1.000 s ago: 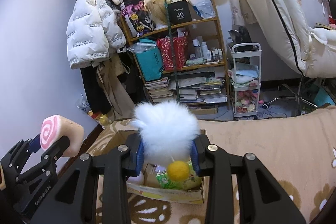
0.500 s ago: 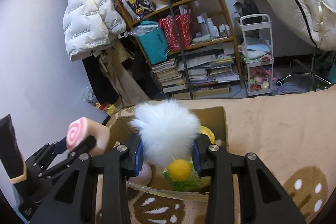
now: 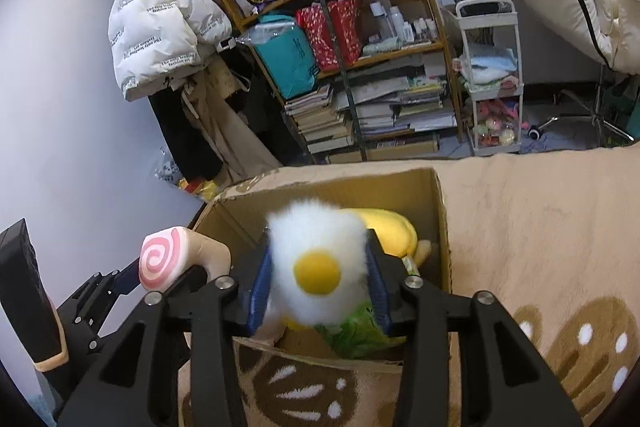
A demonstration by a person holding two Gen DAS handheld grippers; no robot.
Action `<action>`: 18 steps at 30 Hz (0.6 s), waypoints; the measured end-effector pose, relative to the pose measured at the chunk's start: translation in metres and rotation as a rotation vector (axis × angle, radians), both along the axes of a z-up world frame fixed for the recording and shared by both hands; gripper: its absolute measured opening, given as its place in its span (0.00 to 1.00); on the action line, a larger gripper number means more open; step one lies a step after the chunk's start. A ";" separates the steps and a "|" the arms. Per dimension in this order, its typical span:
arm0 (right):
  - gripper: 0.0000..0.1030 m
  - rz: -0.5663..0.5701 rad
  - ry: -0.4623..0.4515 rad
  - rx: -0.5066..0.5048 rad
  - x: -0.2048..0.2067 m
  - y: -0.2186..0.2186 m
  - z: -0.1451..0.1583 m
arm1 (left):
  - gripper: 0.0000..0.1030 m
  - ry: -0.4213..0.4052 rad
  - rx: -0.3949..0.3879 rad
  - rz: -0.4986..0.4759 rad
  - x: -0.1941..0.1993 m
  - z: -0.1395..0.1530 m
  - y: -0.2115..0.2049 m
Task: Organize soft objects
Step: 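Open both tools to drop the cushion and chick into the box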
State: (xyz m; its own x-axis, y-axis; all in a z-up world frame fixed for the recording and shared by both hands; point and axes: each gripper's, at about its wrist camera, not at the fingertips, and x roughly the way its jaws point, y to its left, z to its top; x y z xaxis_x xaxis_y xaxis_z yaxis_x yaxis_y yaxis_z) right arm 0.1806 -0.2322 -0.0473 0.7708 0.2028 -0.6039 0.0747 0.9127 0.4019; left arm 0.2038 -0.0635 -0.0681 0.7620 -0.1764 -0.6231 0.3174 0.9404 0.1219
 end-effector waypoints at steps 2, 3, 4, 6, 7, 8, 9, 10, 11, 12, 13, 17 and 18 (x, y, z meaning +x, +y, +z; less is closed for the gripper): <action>0.50 -0.001 0.001 0.000 -0.002 -0.001 0.000 | 0.62 0.004 -0.020 -0.004 -0.001 0.002 0.002; 0.51 0.001 0.000 0.003 -0.001 -0.001 0.000 | 0.63 0.006 -0.029 -0.008 -0.002 0.003 0.003; 0.52 -0.001 0.000 0.004 -0.002 -0.001 0.000 | 0.66 0.007 -0.037 -0.011 -0.003 0.004 0.003; 0.53 -0.005 -0.004 0.001 -0.006 -0.002 0.001 | 0.76 -0.012 -0.056 -0.018 -0.007 0.008 0.005; 0.56 -0.008 -0.005 -0.003 -0.007 -0.003 0.002 | 0.84 -0.029 -0.059 -0.017 -0.009 0.010 0.005; 0.60 -0.012 -0.009 -0.010 -0.010 -0.003 0.003 | 0.89 -0.056 -0.060 -0.013 -0.013 0.013 0.005; 0.61 -0.016 -0.012 -0.017 -0.012 -0.004 0.005 | 0.90 -0.070 -0.057 -0.010 -0.015 0.015 0.005; 0.62 -0.021 -0.016 -0.025 -0.014 -0.004 0.006 | 0.90 -0.080 -0.052 -0.006 -0.016 0.017 0.005; 0.64 -0.027 -0.018 -0.031 -0.016 -0.004 0.008 | 0.90 -0.084 -0.047 0.000 -0.016 0.018 0.005; 0.66 -0.042 -0.021 -0.045 -0.019 -0.005 0.009 | 0.90 -0.088 -0.046 0.005 -0.017 0.019 0.006; 0.74 -0.052 -0.024 -0.051 -0.020 -0.005 0.011 | 0.90 -0.093 -0.047 0.013 -0.018 0.019 0.007; 0.86 -0.081 -0.032 -0.057 -0.027 -0.010 0.015 | 0.90 -0.089 -0.041 0.043 -0.020 0.020 0.013; 0.87 -0.081 -0.027 -0.061 -0.027 -0.011 0.016 | 0.91 -0.093 -0.032 0.054 -0.021 0.021 0.014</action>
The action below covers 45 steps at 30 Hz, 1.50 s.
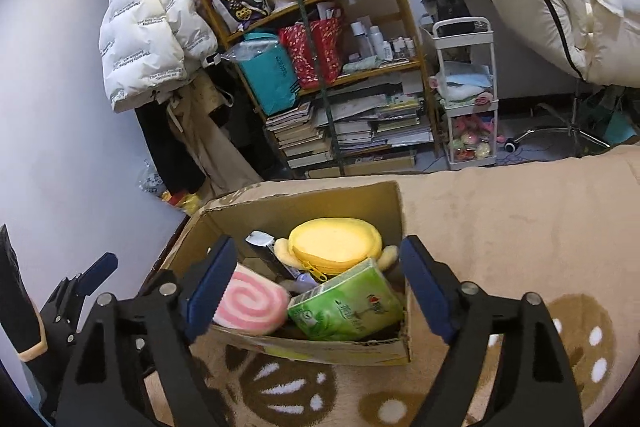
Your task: Organize soft objects
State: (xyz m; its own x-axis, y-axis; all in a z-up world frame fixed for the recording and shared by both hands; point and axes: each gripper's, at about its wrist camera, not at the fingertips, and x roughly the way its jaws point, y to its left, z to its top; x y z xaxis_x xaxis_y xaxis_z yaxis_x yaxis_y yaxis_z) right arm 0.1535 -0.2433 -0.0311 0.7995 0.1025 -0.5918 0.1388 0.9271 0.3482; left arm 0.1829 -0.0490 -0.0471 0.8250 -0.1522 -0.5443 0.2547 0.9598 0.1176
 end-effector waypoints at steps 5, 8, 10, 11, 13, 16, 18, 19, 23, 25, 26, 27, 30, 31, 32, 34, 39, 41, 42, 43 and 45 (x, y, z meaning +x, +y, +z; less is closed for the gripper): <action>1.00 -0.010 -0.002 -0.108 -0.014 0.004 0.013 | 0.96 -0.031 0.018 0.054 -0.012 0.010 0.012; 1.00 0.010 -0.019 -0.155 -0.026 0.011 0.026 | 0.96 -0.046 0.017 0.060 -0.027 0.019 0.021; 1.00 0.022 -0.020 -0.194 -0.032 0.016 0.032 | 0.96 -0.058 0.020 0.067 -0.038 0.026 0.025; 1.00 0.026 -0.022 -0.216 -0.036 0.018 0.036 | 0.96 -0.062 0.022 0.071 -0.043 0.028 0.026; 1.00 0.031 -0.033 -0.243 -0.045 0.022 0.042 | 0.97 -0.076 0.027 0.083 -0.055 0.034 0.031; 1.00 0.030 -0.048 -0.232 -0.057 0.023 0.052 | 0.98 -0.107 0.022 0.106 -0.077 0.044 0.040; 1.00 0.025 -0.063 -0.218 -0.066 0.022 0.059 | 0.99 -0.126 0.021 0.116 -0.089 0.049 0.045; 1.00 0.023 -0.071 -0.212 -0.070 0.022 0.063 | 0.99 -0.131 0.022 0.120 -0.094 0.050 0.047; 1.00 0.023 -0.116 -0.231 -0.090 0.023 0.080 | 0.99 -0.146 0.019 0.137 -0.110 0.056 0.055; 1.00 0.019 -0.134 -0.254 -0.100 0.025 0.088 | 0.99 -0.148 0.008 0.141 -0.117 0.060 0.058; 1.00 0.015 -0.140 -0.262 -0.105 0.026 0.091 | 0.99 -0.152 0.001 0.144 -0.121 0.062 0.060; 1.00 0.013 -0.144 -0.263 -0.108 0.025 0.092 | 0.99 -0.156 -0.002 0.146 -0.126 0.063 0.061; 1.00 -0.007 -0.154 -0.254 -0.119 0.022 0.093 | 0.99 -0.160 0.007 0.149 -0.137 0.064 0.063; 1.00 -0.014 -0.154 -0.254 -0.123 0.021 0.092 | 0.99 -0.159 0.011 0.148 -0.140 0.063 0.063; 1.00 -0.018 -0.153 -0.258 -0.125 0.021 0.092 | 0.99 -0.157 0.014 0.149 -0.142 0.063 0.063; 1.00 -0.023 -0.156 -0.274 -0.130 0.021 0.091 | 0.99 -0.160 0.015 0.147 -0.148 0.065 0.064; 1.00 -0.040 -0.190 -0.298 -0.139 0.024 0.094 | 0.99 -0.177 0.004 0.128 -0.156 0.070 0.064; 1.00 -0.046 -0.202 -0.287 -0.139 0.024 0.095 | 0.99 -0.174 0.004 0.135 -0.155 0.069 0.064; 1.00 -0.048 -0.208 -0.284 -0.139 0.024 0.095 | 0.99 -0.170 0.002 0.138 -0.154 0.067 0.064; 1.00 -0.050 -0.214 -0.283 -0.139 0.024 0.094 | 0.99 -0.167 0.003 0.141 -0.153 0.067 0.064; 1.00 -0.053 -0.217 -0.286 -0.138 0.025 0.093 | 0.99 -0.156 0.015 0.150 -0.150 0.063 0.063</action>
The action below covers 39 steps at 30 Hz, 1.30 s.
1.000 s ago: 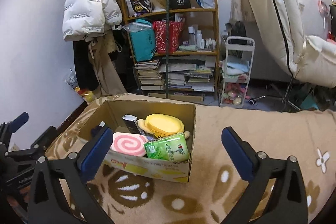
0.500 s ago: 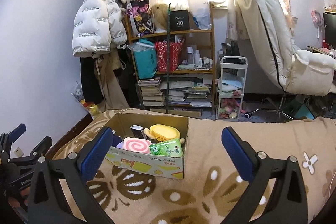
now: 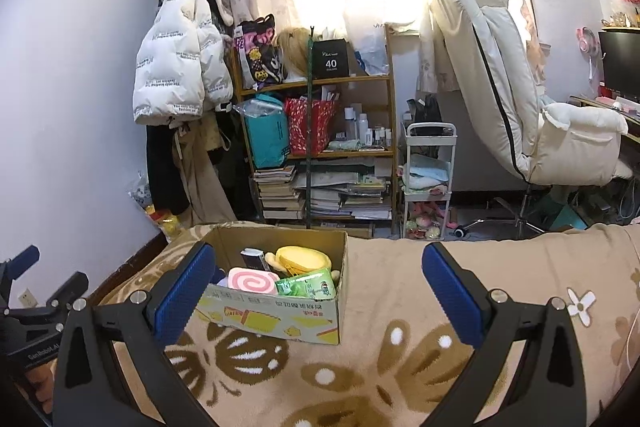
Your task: Organize soft objects
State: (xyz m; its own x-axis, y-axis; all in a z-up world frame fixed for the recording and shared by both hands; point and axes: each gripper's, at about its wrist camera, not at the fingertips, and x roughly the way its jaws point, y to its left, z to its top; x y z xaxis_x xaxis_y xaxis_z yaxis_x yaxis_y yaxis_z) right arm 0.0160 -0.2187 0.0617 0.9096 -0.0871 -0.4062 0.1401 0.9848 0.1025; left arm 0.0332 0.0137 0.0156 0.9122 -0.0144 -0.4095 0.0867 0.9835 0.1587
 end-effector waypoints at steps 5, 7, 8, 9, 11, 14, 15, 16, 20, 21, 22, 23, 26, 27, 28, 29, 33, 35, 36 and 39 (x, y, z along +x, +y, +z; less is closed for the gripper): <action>1.00 0.000 0.011 -0.007 0.003 0.000 -0.002 | 0.99 0.015 0.018 -0.003 0.004 -0.007 -0.005; 1.00 -0.001 0.018 -0.013 0.005 0.000 -0.004 | 0.99 0.018 0.019 -0.004 0.005 -0.009 -0.006; 1.00 -0.003 0.020 -0.015 0.006 0.000 -0.004 | 0.99 0.020 0.019 -0.005 0.006 -0.010 -0.006; 1.00 -0.006 0.021 -0.012 0.007 -0.001 -0.005 | 0.99 0.022 0.018 -0.007 0.006 -0.010 -0.006; 1.00 -0.011 0.025 -0.002 0.008 -0.003 -0.006 | 0.99 0.024 0.019 -0.013 0.006 -0.010 -0.007; 1.00 -0.018 0.036 0.001 0.009 -0.005 -0.009 | 0.99 0.024 0.022 -0.012 0.007 -0.010 -0.007; 1.00 -0.021 0.040 -0.005 0.010 -0.005 -0.010 | 0.99 0.028 0.018 -0.013 0.007 -0.010 -0.007; 1.00 -0.023 0.044 -0.011 0.010 -0.004 -0.011 | 0.99 0.031 0.016 -0.012 0.007 -0.010 -0.007; 1.00 -0.023 0.054 -0.027 0.012 -0.001 -0.013 | 0.99 0.039 0.004 -0.002 0.010 -0.011 -0.005; 1.00 -0.022 0.056 -0.030 0.012 0.000 -0.013 | 0.99 0.041 0.000 0.000 0.010 -0.011 -0.004; 1.00 -0.021 0.060 -0.034 0.012 0.000 -0.014 | 0.99 0.042 -0.004 0.001 0.011 -0.010 -0.003; 1.00 -0.020 0.062 -0.039 0.012 0.002 -0.014 | 0.99 0.042 -0.008 0.002 0.011 -0.010 -0.002; 1.00 -0.019 0.070 -0.045 0.013 0.003 -0.016 | 0.99 0.043 -0.016 0.004 0.012 -0.010 -0.001; 1.00 -0.018 0.073 -0.044 0.014 0.003 -0.016 | 0.99 0.044 -0.015 0.003 0.012 -0.010 -0.001; 1.00 -0.017 0.076 -0.039 0.014 0.003 -0.016 | 0.99 0.045 -0.014 0.003 0.012 -0.010 -0.001; 1.00 -0.016 0.077 -0.035 0.014 0.003 -0.017 | 0.99 0.048 -0.012 0.001 0.012 -0.011 -0.001; 1.00 -0.016 0.083 -0.029 0.015 0.002 -0.017 | 0.99 0.050 -0.004 -0.002 0.011 -0.012 -0.004; 1.00 -0.017 0.081 -0.027 0.015 0.002 -0.017 | 0.99 0.044 0.002 0.010 0.011 -0.012 -0.005; 1.00 -0.015 0.081 -0.027 0.015 0.002 -0.017 | 0.99 0.038 0.010 0.024 0.011 -0.011 -0.005; 1.00 -0.020 0.067 -0.028 0.014 0.002 -0.016 | 0.99 0.055 0.011 0.019 0.014 -0.013 -0.005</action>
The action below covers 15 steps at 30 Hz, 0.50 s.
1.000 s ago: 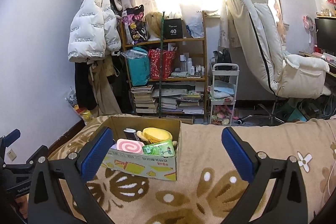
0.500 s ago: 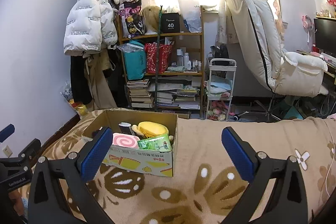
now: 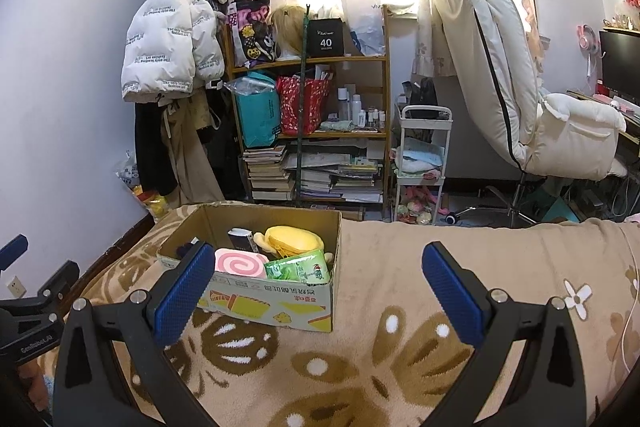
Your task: Organize soft objects
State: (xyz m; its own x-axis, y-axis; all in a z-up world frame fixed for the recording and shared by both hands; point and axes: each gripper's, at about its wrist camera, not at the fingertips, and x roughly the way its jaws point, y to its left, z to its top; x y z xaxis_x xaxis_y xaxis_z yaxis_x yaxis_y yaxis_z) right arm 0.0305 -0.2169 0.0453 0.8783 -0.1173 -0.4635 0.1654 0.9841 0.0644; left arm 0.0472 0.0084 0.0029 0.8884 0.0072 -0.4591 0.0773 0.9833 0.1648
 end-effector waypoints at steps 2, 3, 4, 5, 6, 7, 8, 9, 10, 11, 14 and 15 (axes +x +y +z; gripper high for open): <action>1.00 -0.002 -0.004 0.002 0.000 0.000 0.000 | 0.99 0.004 -0.002 0.005 0.001 -0.001 0.000; 1.00 -0.004 -0.006 0.003 0.000 0.000 0.000 | 0.99 0.006 -0.001 0.004 0.002 -0.001 0.000; 1.00 -0.007 -0.005 0.006 0.000 0.000 -0.001 | 0.99 0.006 -0.003 0.005 0.002 -0.001 0.000; 1.00 -0.008 -0.004 0.008 0.000 0.000 -0.001 | 0.99 0.008 -0.004 0.002 0.003 -0.001 0.000; 1.00 -0.012 -0.003 0.010 0.000 0.000 -0.002 | 0.99 0.008 -0.003 0.001 0.003 -0.001 0.000; 1.00 -0.016 -0.004 0.011 0.001 0.000 -0.002 | 0.99 0.008 -0.004 0.001 0.003 -0.002 0.000; 1.00 -0.018 -0.006 0.011 0.000 0.000 -0.002 | 0.99 0.006 -0.002 0.003 0.003 -0.002 0.000; 1.00 -0.020 -0.007 0.011 0.000 -0.001 -0.002 | 0.99 0.006 -0.002 0.002 0.003 -0.002 0.000; 1.00 -0.020 -0.007 0.012 0.000 -0.001 -0.002 | 0.99 0.006 -0.004 0.002 0.003 -0.002 0.000; 1.00 -0.021 -0.007 0.014 0.000 -0.001 -0.002 | 0.99 0.006 -0.005 0.002 0.003 -0.002 0.000; 1.00 -0.025 -0.007 0.016 0.000 -0.002 -0.002 | 0.99 0.007 -0.004 0.003 0.003 -0.002 -0.001; 1.00 -0.024 -0.006 0.016 0.000 -0.002 -0.001 | 0.99 0.007 -0.004 0.004 0.003 -0.003 -0.001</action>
